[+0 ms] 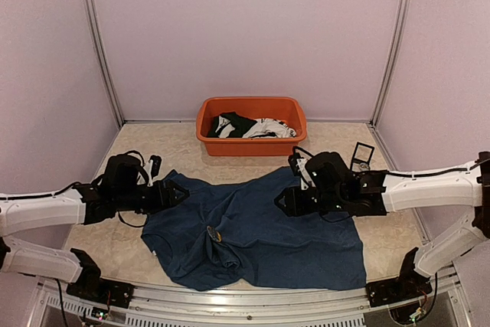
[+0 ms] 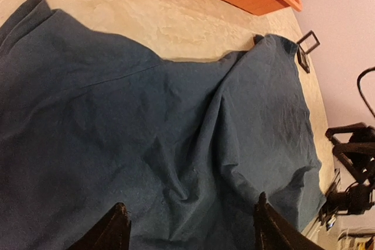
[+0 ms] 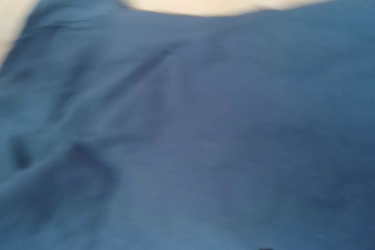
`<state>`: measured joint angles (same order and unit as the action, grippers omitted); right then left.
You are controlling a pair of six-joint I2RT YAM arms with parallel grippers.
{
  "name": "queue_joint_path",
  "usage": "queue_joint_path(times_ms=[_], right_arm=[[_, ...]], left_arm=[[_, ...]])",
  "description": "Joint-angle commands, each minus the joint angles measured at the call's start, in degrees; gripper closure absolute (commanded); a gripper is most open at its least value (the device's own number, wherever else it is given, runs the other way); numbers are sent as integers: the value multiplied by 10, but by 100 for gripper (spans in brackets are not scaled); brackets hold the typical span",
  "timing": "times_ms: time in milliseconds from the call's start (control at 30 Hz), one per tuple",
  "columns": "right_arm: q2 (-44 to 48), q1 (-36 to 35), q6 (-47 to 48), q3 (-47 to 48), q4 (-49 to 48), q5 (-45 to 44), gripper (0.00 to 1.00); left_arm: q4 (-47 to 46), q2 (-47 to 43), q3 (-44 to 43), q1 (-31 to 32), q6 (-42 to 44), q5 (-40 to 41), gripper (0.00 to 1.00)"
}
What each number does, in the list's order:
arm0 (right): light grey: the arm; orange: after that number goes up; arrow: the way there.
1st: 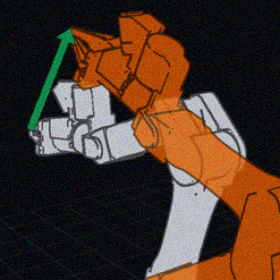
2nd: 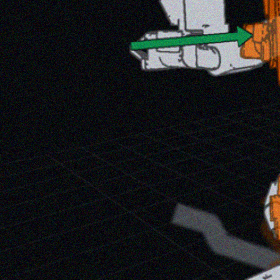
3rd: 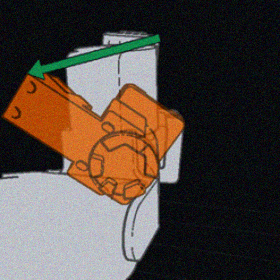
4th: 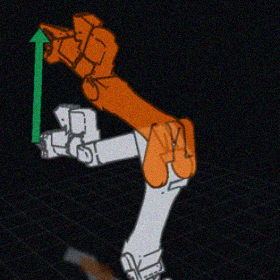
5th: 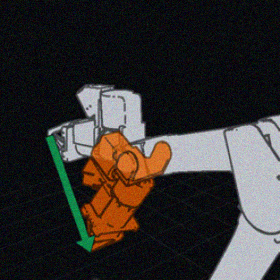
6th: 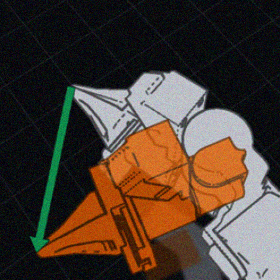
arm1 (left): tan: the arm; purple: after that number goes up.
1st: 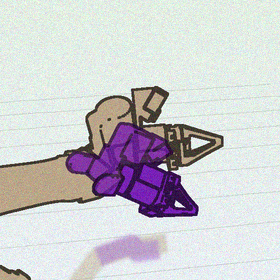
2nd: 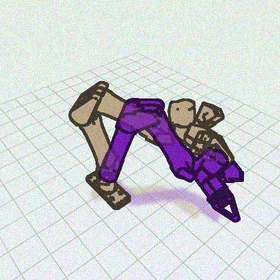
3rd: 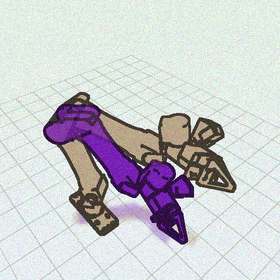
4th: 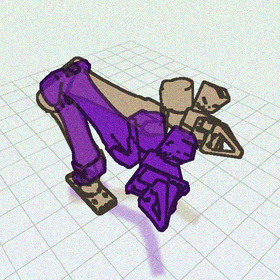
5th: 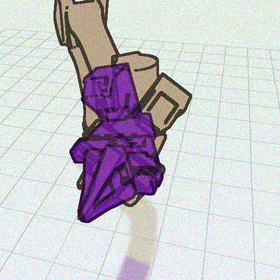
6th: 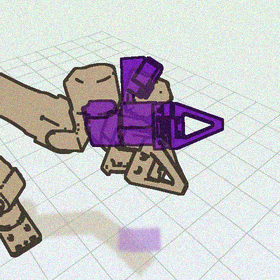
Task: Pin the brooch onto the clothing
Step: Smooth out the clothing with brooches at the center of the board.
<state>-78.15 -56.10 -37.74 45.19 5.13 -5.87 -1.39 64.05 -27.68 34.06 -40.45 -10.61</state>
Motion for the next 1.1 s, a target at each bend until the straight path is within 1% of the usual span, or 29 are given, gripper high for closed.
queue_joint_path(times_ms=[0, 33, 167, 233, 300, 333, 367, 467, 567, 633, 733, 833, 1000, 1067], right_arm=[[-55, 38, -71, -10, 41, -26, 52], [-60, 45, -74, -15, 31, -20, 52], [-75, 64, -82, -25, 3, -12, 52], [-82, 74, -82, -25, 1, -15, 52], [-91, 82, -82, -23, 1, -17, 52], [-94, 86, -81, -22, 3, -18, 52], [-99, 91, -82, -21, 5, -19, 52], [-110, 106, -86, -20, 8, -23, 52], [-124, 126, -93, -18, 9, -21, 52], [-133, 138, -96, -16, 5, -17, 52], [-151, 150, -96, -10, 1, -12, 52], [-173, 157, -91, 0, 0, -8, 52], [-205, 169, -90, 14, 2, -1, 52], [-214, 174, -93, 17, -1, 2, 52]], left_arm=[[69, -20, 9, -10, -55, 12, 39], [68, -14, 13, -15, -60, 5, 43], [43, 25, 29, -36, -78, -11, 74], [31, 55, 33, -45, -85, -7, 87], [29, 82, 29, -53, -93, 4, 96], [31, 103, 21, -56, -92, 8, 98], [35, 116, 12, -57, -90, 17, 100], [69, 167, -22, -59, -89, 45, 100], [84, 206, -47, -64, -83, 56, 100], [96, 218, -64, -72, -73, 71, 100], [121, 227, -88, -83, -48, 128, 100], [138, 240, -109, -98, -16, 168, 100], [144, 287, -160, -131, 37, 180, 100], [142, 321, -182, -142, 41, 167, 100]])
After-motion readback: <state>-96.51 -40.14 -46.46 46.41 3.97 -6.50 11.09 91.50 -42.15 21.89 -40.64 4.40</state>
